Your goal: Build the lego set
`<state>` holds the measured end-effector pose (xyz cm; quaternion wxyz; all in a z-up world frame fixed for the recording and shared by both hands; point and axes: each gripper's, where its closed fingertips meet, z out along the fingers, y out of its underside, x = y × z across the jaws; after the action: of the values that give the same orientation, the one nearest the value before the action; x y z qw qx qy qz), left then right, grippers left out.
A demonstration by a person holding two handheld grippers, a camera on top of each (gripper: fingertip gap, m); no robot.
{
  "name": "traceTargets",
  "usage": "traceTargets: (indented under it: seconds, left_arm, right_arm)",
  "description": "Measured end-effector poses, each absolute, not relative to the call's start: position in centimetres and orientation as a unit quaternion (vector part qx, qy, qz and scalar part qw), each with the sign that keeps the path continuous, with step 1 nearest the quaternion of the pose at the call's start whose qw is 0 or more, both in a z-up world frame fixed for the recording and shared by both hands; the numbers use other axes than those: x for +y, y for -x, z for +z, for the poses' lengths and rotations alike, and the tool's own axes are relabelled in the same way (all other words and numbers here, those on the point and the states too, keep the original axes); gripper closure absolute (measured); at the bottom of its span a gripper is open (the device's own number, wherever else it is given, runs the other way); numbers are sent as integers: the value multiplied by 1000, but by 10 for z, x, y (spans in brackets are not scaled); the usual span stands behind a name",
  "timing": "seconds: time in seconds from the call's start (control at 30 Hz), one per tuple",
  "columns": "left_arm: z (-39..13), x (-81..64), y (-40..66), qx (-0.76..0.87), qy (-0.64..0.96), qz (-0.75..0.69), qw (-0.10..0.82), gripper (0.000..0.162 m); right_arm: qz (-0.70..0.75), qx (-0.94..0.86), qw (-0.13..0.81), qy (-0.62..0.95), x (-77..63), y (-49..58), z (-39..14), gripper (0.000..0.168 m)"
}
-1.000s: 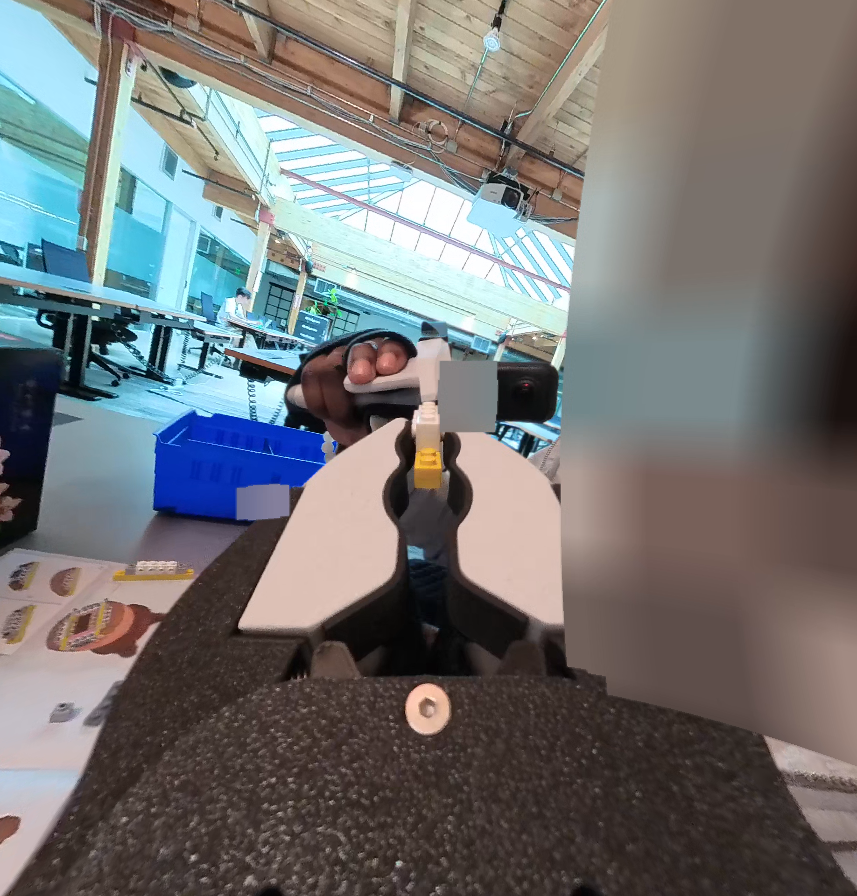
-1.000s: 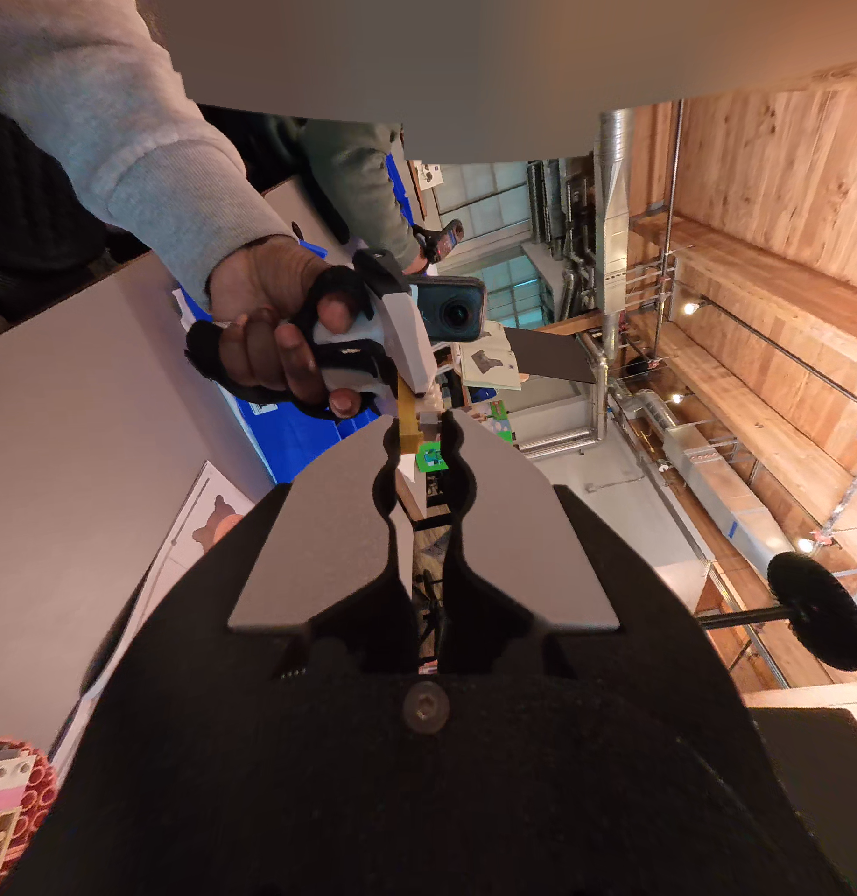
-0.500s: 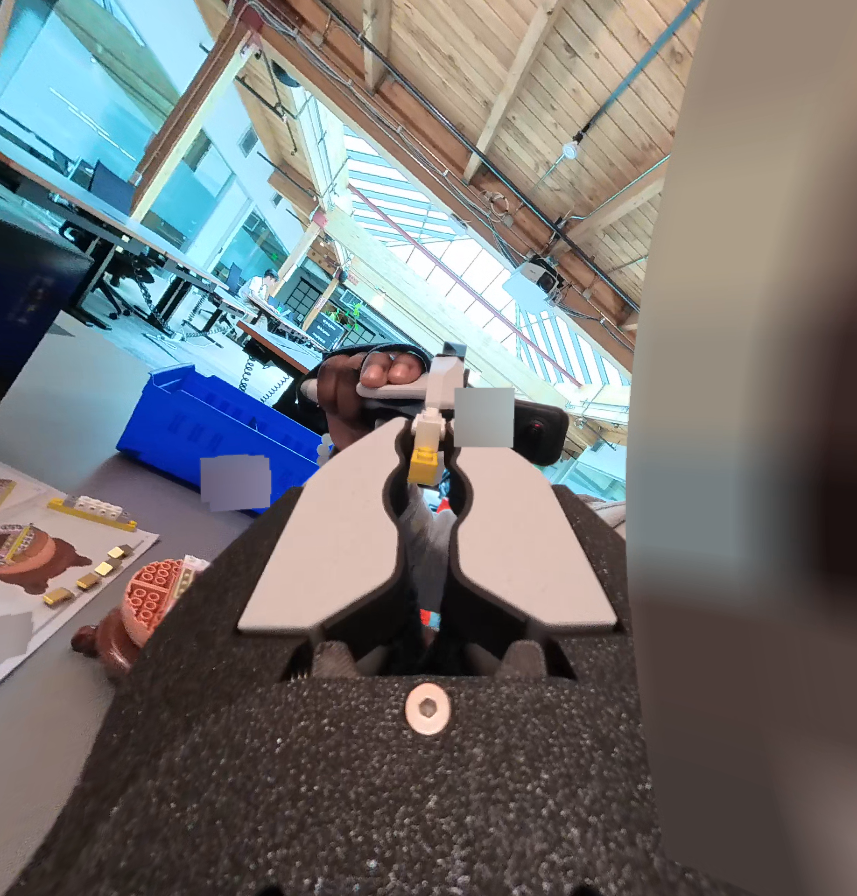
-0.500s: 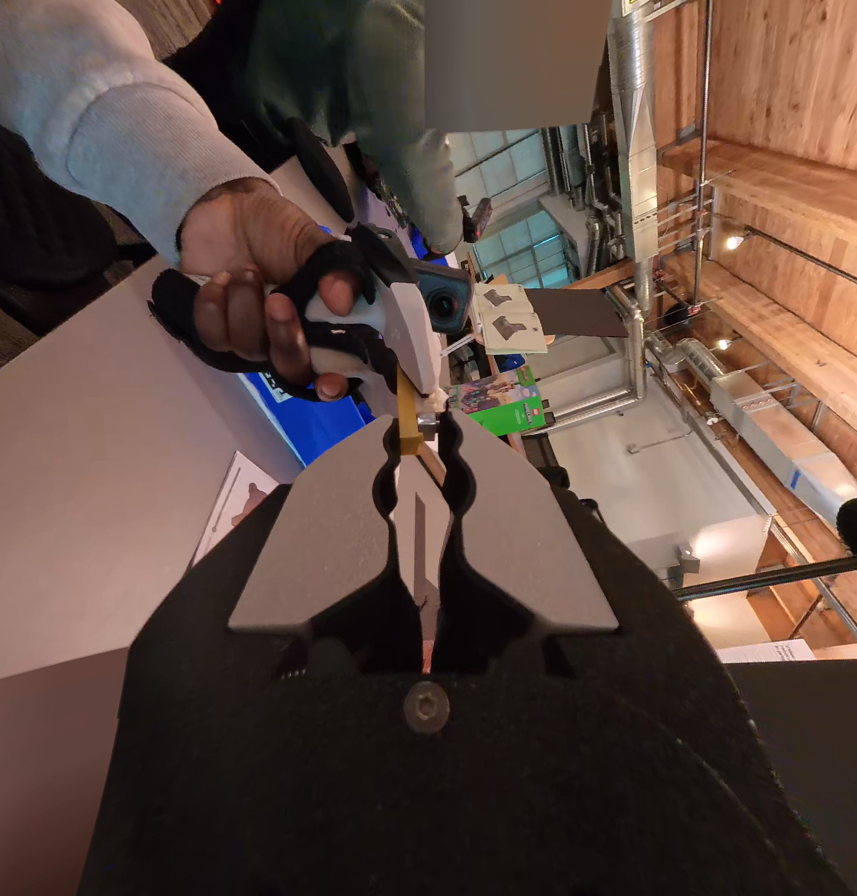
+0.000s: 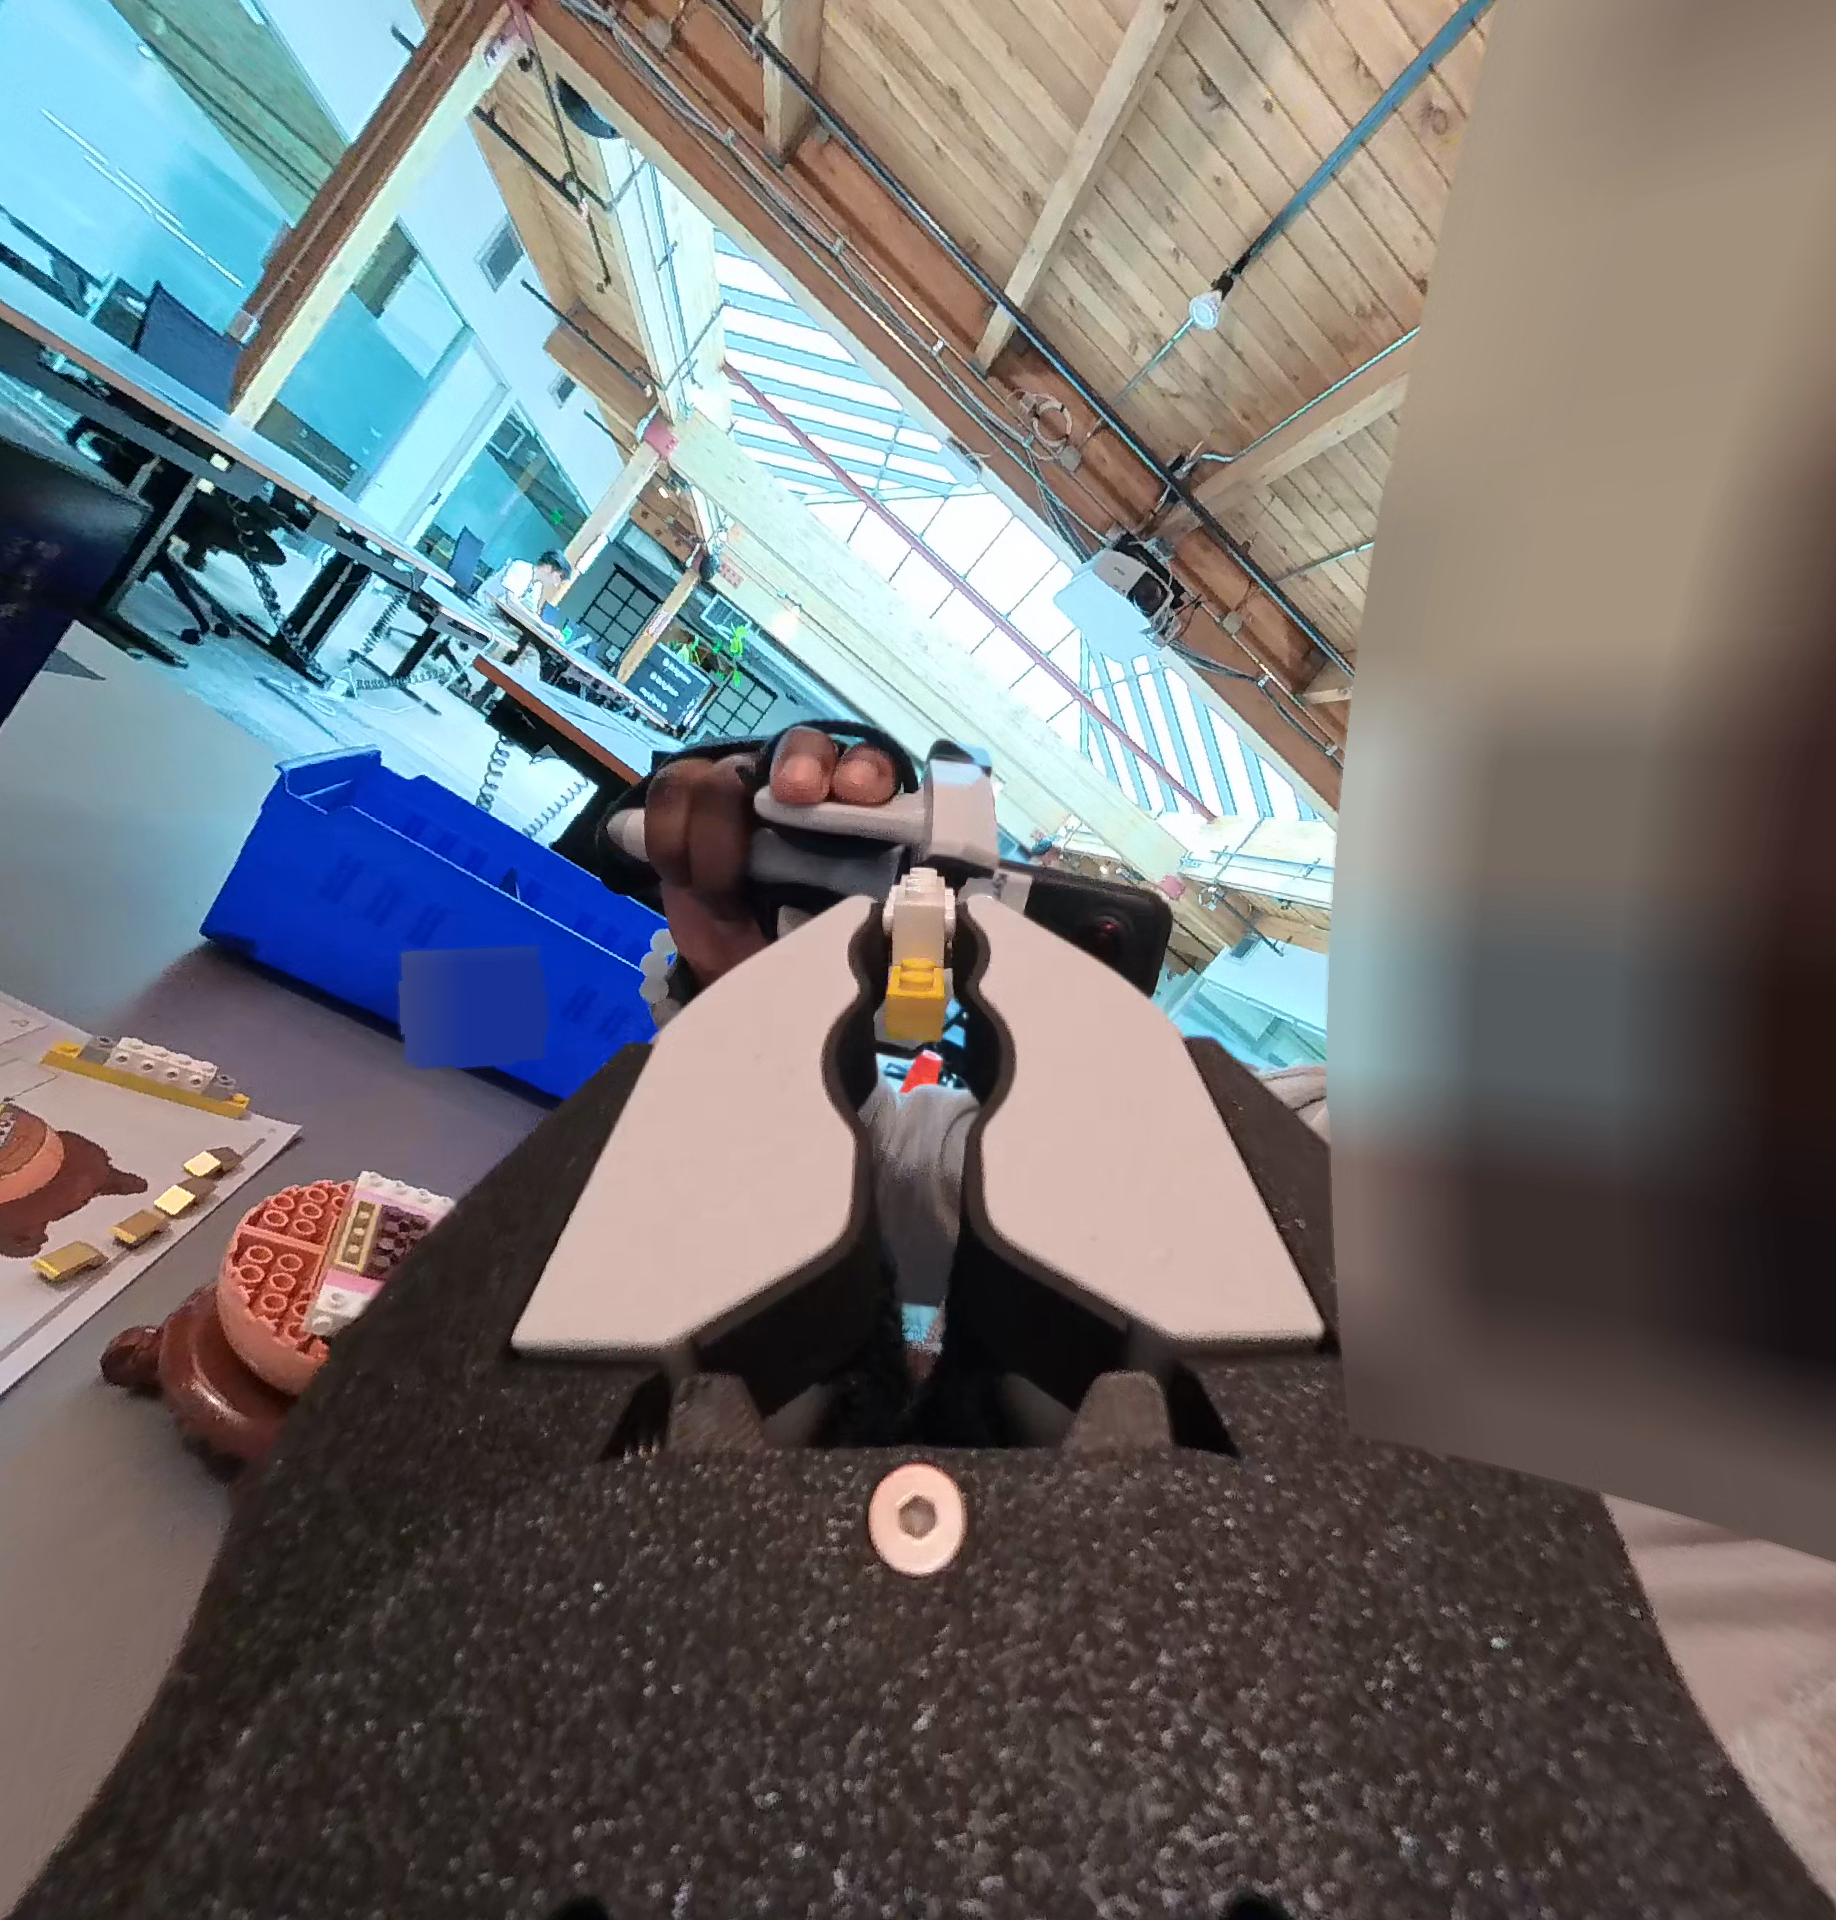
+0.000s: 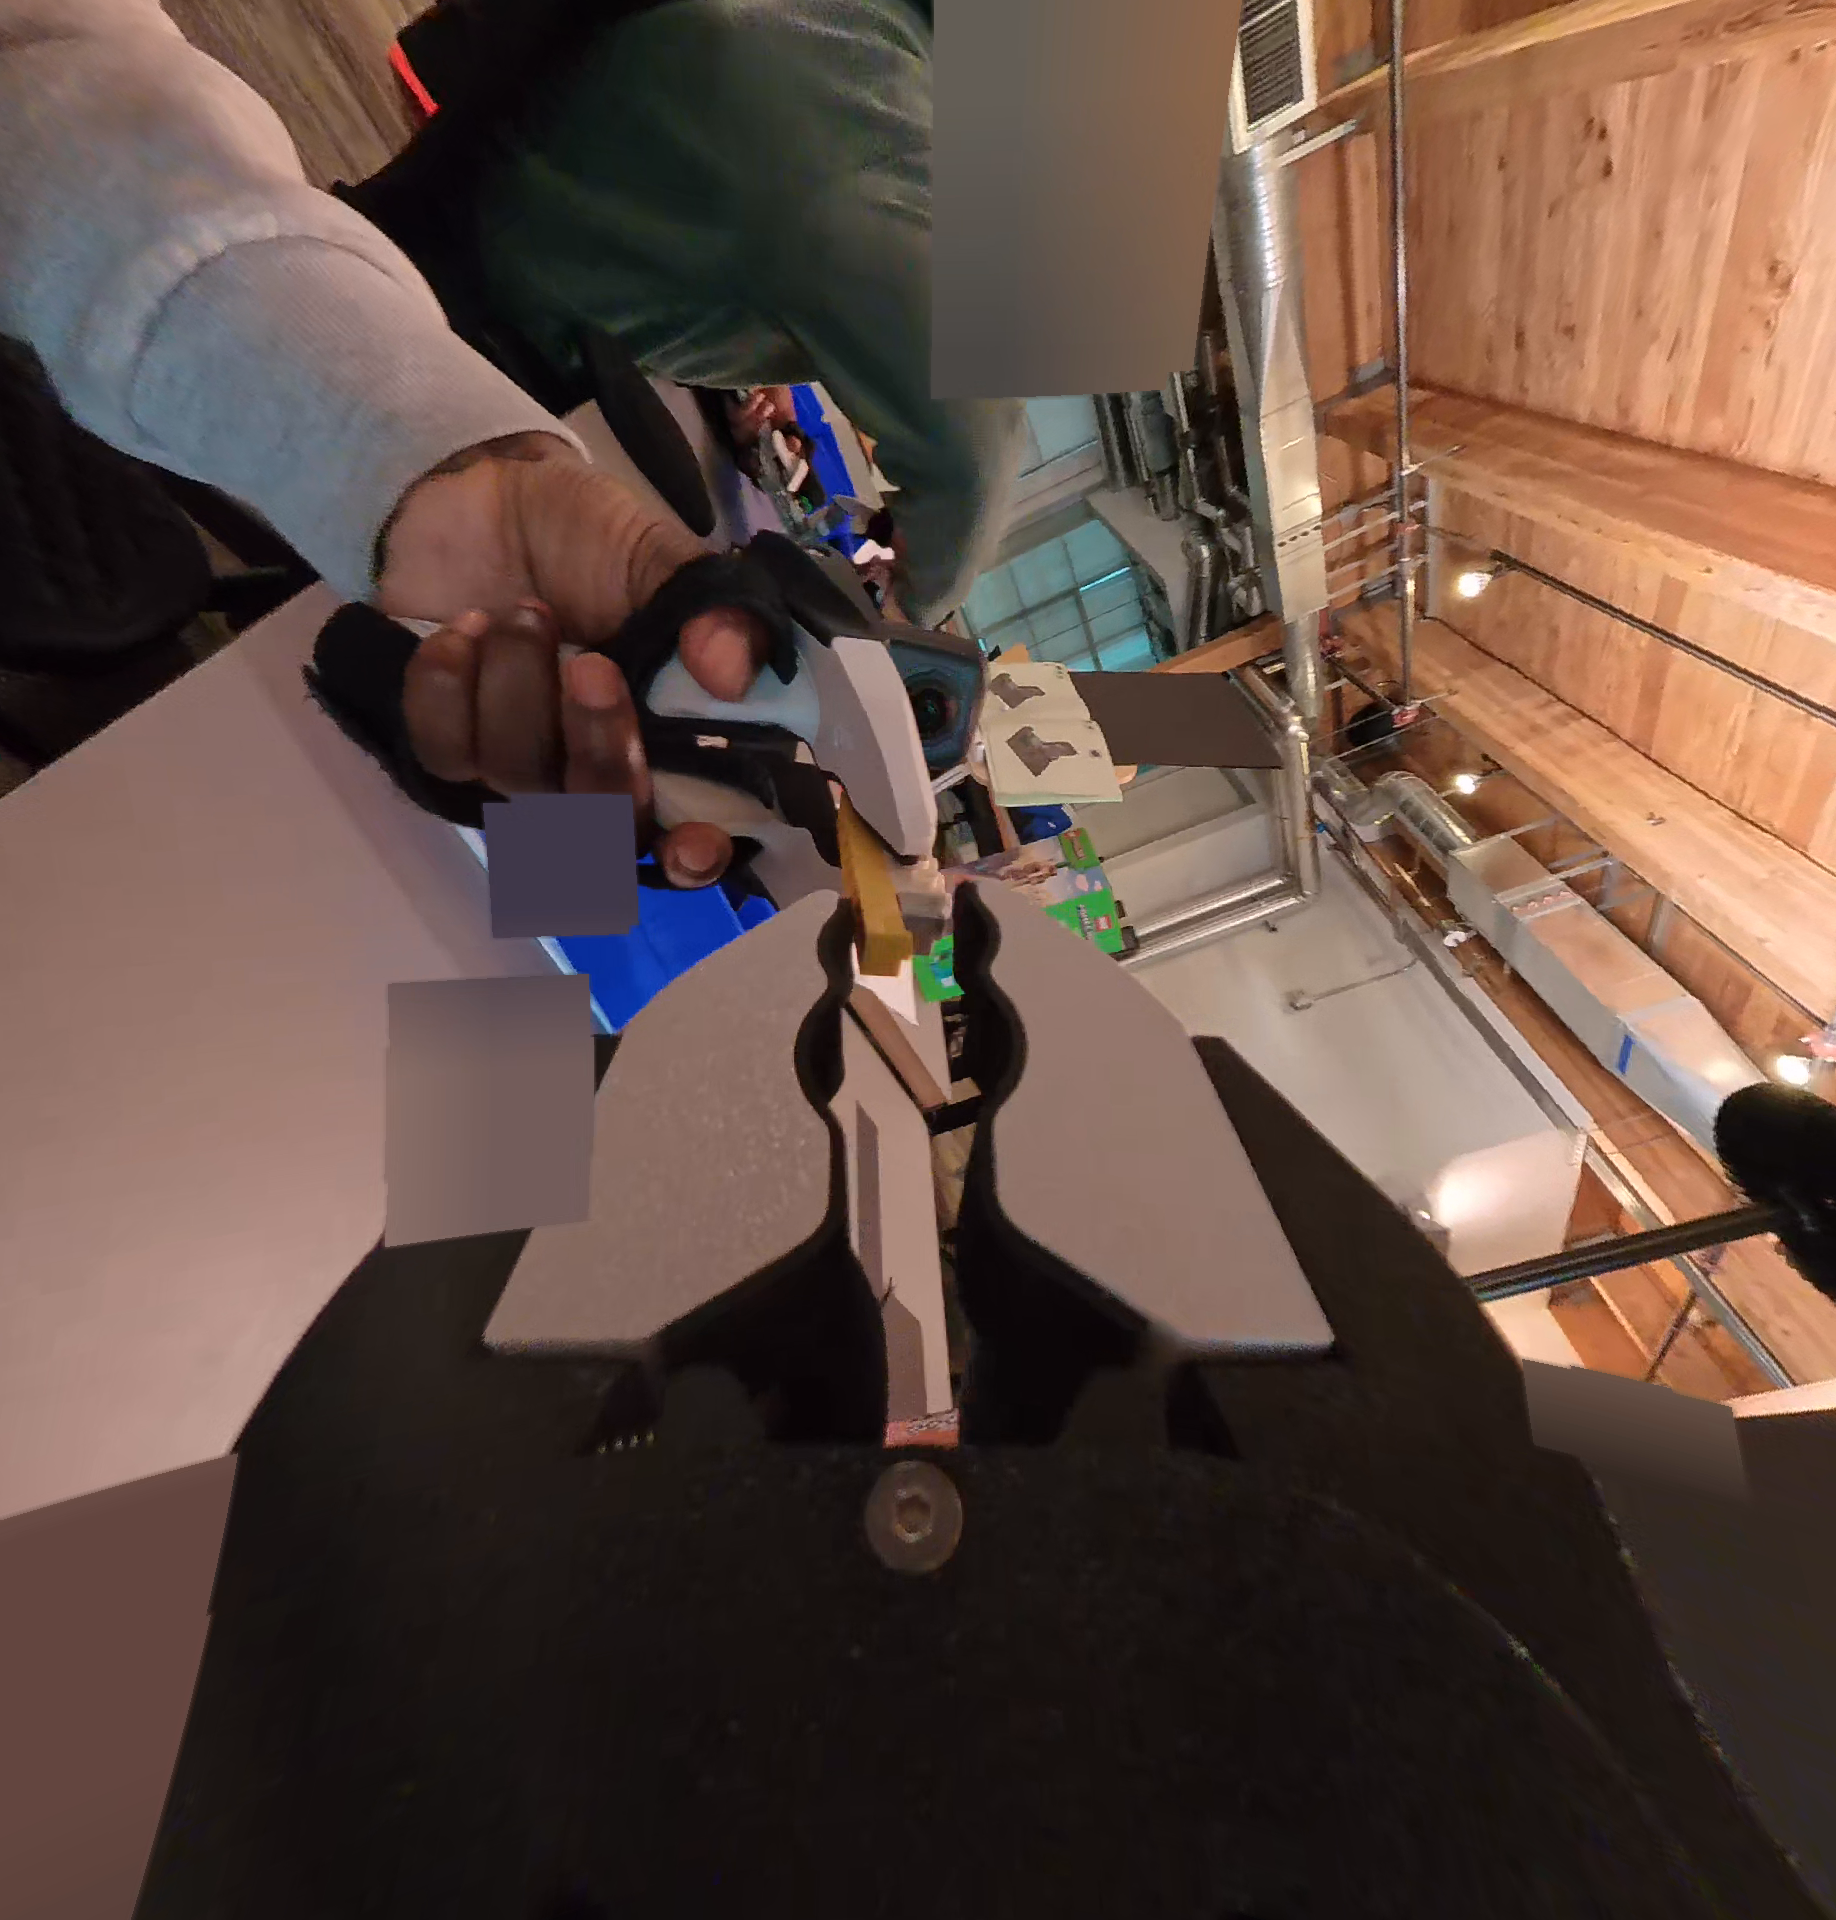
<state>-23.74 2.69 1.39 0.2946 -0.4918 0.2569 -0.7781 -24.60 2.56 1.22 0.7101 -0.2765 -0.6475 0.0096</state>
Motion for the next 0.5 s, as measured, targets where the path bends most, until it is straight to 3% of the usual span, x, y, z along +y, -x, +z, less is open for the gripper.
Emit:
traceTargets:
  seconds: [0.5]
  left_arm:
    - [15,27,241,261,488,-781,288,151]
  right_arm:
    - [-15,-622,730,281,27,251,18,152]
